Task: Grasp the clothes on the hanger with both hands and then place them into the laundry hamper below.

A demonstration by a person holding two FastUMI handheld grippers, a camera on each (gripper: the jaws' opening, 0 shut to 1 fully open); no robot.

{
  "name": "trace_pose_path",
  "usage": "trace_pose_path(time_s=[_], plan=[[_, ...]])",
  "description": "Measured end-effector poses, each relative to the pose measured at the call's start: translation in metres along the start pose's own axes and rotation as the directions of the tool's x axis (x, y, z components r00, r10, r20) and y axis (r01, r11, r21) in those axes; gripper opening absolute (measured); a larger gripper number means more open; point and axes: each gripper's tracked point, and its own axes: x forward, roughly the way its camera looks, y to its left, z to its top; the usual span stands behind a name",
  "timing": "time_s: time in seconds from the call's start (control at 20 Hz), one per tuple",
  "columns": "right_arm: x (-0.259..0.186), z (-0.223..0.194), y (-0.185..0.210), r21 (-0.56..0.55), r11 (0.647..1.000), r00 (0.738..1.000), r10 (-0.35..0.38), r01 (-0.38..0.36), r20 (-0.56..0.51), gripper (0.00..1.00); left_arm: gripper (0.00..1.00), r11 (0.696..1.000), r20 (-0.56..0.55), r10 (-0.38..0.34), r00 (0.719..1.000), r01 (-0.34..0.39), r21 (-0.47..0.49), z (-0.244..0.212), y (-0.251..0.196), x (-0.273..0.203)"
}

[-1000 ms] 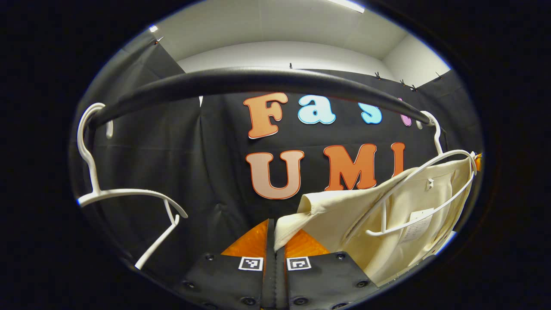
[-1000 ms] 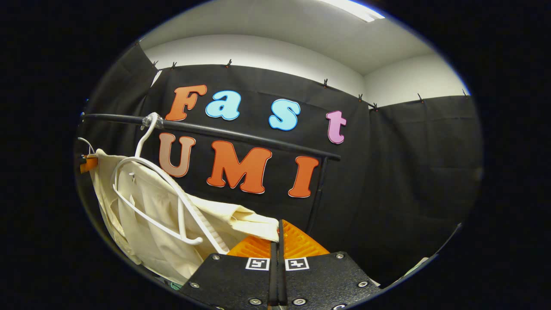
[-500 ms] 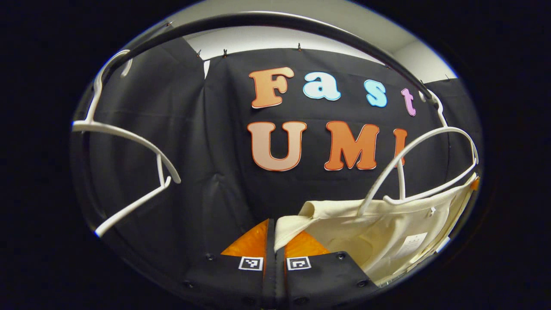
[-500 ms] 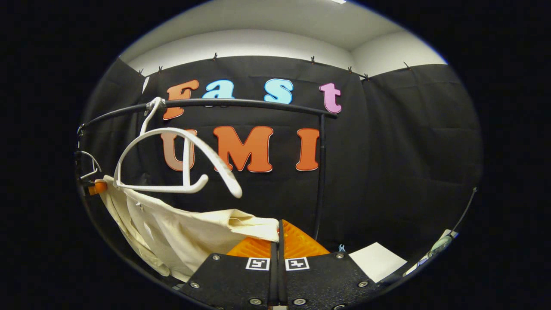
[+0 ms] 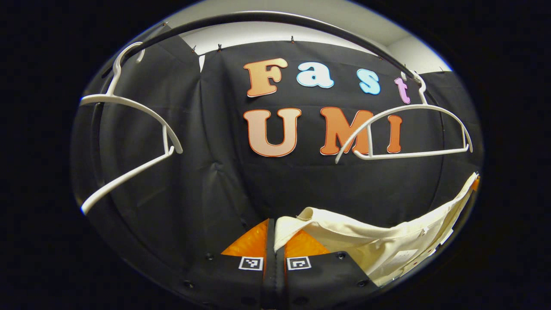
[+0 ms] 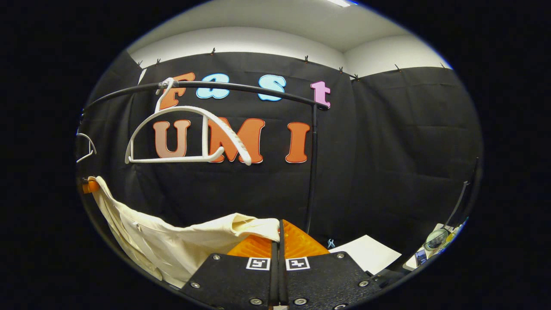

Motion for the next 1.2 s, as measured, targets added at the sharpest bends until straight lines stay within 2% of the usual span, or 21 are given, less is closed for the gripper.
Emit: trace_pose_path(time_s=[0.3,0.5,0.65,0.95,1.2], plan=[[-0.014,-0.019,0.022,0.051,0.999,1.0,0.012,-0.01,-0.027,0.0,0.05,0.995,-0.032,-0.095,0.995,0.093,-0.034,-0.007,-0.037,0.003],[-0.021,-0.023,0.038,0.06,0.998,0.999,0.02,-0.018,-0.026,0.0,0.06,0.989,-0.027,-0.148,0.989,0.148,-0.009,-0.002,-0.063,0.002],[-0.026,-0.021,0.051,0.087,0.996,0.999,0.028,-0.026,-0.022,0.0,0.06,0.982,-0.03,-0.188,0.982,0.187,-0.026,-0.001,-0.084,-0.004],[-0.036,-0.014,0.093,0.086,0.994,0.997,0.071,-0.07,-0.008,0.0,0.06,0.959,-0.014,-0.28,0.96,0.28,-0.034,0.01,-0.132,-0.014],[-0.036,-0.01,0.131,0.104,0.988,0.993,0.119,-0.118,-0.006,0.0,0.06,0.941,-0.041,-0.333,0.942,0.329,-0.075,-0.002,-0.161,-0.02]])
